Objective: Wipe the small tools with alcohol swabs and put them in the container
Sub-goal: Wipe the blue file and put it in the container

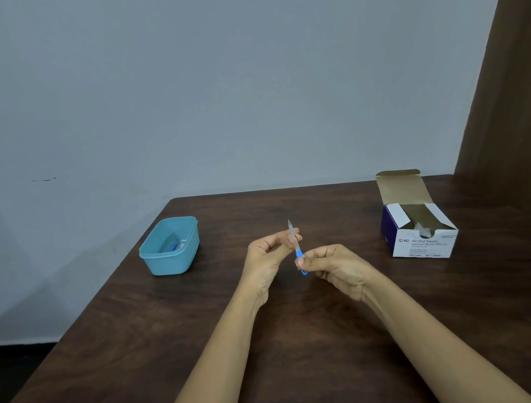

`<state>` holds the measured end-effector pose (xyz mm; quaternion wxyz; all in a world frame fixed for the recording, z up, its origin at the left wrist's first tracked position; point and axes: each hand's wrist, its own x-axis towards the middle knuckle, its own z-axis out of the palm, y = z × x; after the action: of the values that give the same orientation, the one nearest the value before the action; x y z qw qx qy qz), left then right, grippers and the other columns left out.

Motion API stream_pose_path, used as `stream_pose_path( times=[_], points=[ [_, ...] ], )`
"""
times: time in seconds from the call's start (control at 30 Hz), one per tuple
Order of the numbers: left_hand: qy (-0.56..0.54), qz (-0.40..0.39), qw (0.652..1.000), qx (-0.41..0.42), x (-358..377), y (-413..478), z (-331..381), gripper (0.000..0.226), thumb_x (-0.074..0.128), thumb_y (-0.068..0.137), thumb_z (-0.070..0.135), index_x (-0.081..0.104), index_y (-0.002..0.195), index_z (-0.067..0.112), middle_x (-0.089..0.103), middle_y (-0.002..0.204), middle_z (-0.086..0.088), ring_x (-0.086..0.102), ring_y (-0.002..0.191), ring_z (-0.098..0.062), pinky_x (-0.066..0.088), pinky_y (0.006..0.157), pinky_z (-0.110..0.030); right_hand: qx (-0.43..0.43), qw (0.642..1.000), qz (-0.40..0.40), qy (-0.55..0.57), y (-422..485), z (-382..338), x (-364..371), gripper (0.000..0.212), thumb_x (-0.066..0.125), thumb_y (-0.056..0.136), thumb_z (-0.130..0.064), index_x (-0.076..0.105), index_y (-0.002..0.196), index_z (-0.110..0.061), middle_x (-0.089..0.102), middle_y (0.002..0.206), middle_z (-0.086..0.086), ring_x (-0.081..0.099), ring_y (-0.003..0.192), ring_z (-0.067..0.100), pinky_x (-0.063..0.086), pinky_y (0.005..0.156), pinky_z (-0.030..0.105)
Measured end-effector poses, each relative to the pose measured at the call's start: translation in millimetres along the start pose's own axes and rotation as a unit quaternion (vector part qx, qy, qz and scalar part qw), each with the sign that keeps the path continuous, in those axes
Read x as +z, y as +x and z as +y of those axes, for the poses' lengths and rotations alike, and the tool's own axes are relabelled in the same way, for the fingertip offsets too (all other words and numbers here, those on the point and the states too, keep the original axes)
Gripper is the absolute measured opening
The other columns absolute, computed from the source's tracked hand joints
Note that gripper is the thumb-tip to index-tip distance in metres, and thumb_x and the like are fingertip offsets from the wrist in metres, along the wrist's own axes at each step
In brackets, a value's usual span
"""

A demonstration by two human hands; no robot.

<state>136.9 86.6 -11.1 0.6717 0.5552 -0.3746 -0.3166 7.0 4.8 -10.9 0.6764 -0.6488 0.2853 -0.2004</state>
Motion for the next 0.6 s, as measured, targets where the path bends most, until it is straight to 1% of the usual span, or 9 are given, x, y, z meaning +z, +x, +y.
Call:
stream_pose_path(
  times=[0.17, 0.23, 0.33, 0.4, 0.47, 0.53, 0.6],
  points=[
    [-0.009, 0.006, 1.0, -0.002, -1.7, -0.5, 0.2, 0.008, 0.069, 0.083, 0.024, 0.074, 0.085, 0.017, 0.073, 0.102, 0.012, 0.063, 0.105, -0.005, 0.041, 0.097, -0.025, -0.008, 1.0, 0.008, -0.002, -1.2, -1.0, 3.0, 0.01, 0.072, 0.081, -0.023, 0.078, 0.077, -0.017, 0.075, 0.083, -0.004, 0.057, 0.091, 0.014, 0.04, 0.086, 0.031],
    [-0.018, 0.014, 1.0, -0.004, -1.8, -0.5, 0.2, 0.009, 0.069, 0.083, 0.024, 0.074, 0.085, 0.017, 0.073, 0.1, 0.013, 0.063, 0.105, -0.006, 0.041, 0.099, -0.027, -0.009, 1.0, 0.002, -0.007, -1.6, -2.7, 3.1, 0.013, 0.07, 0.084, -0.026, 0.078, 0.076, -0.019, 0.075, 0.083, -0.007, 0.058, 0.089, 0.011, 0.04, 0.086, 0.031],
    [-0.008, 0.01, 1.0, -0.007, -0.9, 0.1, 0.3, 0.011, 0.07, 0.083, 0.024, 0.075, 0.089, 0.016, 0.072, 0.099, 0.015, 0.063, 0.103, -0.003, 0.041, 0.098, -0.026, -0.016, 1.0, -0.008, -0.001, -1.6, -1.7, 1.4, 0.01, 0.071, 0.081, -0.02, 0.078, 0.074, -0.018, 0.075, 0.086, -0.003, 0.06, 0.095, 0.015, 0.041, 0.092, 0.034],
    [0.002, -0.004, 1.0, -0.005, -0.2, -0.5, 0.0, 0.012, 0.07, 0.083, 0.025, 0.075, 0.089, 0.016, 0.071, 0.101, 0.015, 0.062, 0.103, -0.002, 0.041, 0.094, -0.023, -0.022, 1.0, -0.012, 0.005, -1.7, -0.2, 1.1, 0.007, 0.073, 0.081, -0.016, 0.078, 0.075, -0.016, 0.074, 0.085, 0.0, 0.06, 0.095, 0.016, 0.041, 0.093, 0.034],
    [0.002, -0.009, 1.0, -0.004, -0.7, -0.8, -0.4, 0.012, 0.07, 0.083, 0.024, 0.075, 0.088, 0.015, 0.072, 0.102, 0.014, 0.062, 0.104, -0.001, 0.04, 0.093, -0.023, -0.02, 1.0, -0.004, 0.004, -1.9, 0.2, 1.9, 0.007, 0.072, 0.082, -0.017, 0.077, 0.079, -0.014, 0.073, 0.082, -0.001, 0.058, 0.089, 0.014, 0.041, 0.087, 0.032],
    [-0.003, -0.006, 1.0, -0.008, -1.6, -0.3, -0.3, 0.011, 0.07, 0.083, 0.024, 0.075, 0.088, 0.015, 0.072, 0.102, 0.013, 0.062, 0.104, -0.001, 0.039, 0.096, -0.024, -0.014, 1.0, 0.009, -0.001, -1.8, -1.0, 3.0, 0.01, 0.071, 0.084, -0.021, 0.076, 0.081, -0.014, 0.072, 0.079, -0.003, 0.056, 0.085, 0.012, 0.041, 0.081, 0.029],
    [-0.004, -0.006, 1.0, -0.011, -2.2, 0.2, -0.1, 0.011, 0.07, 0.083, 0.024, 0.075, 0.089, 0.016, 0.073, 0.101, 0.013, 0.062, 0.103, -0.001, 0.039, 0.098, -0.026, -0.012, 1.0, 0.012, -0.003, -1.3, -1.2, 3.7, 0.013, 0.07, 0.084, -0.025, 0.077, 0.081, -0.015, 0.072, 0.079, -0.005, 0.055, 0.085, 0.012, 0.041, 0.08, 0.028]
  ],
)
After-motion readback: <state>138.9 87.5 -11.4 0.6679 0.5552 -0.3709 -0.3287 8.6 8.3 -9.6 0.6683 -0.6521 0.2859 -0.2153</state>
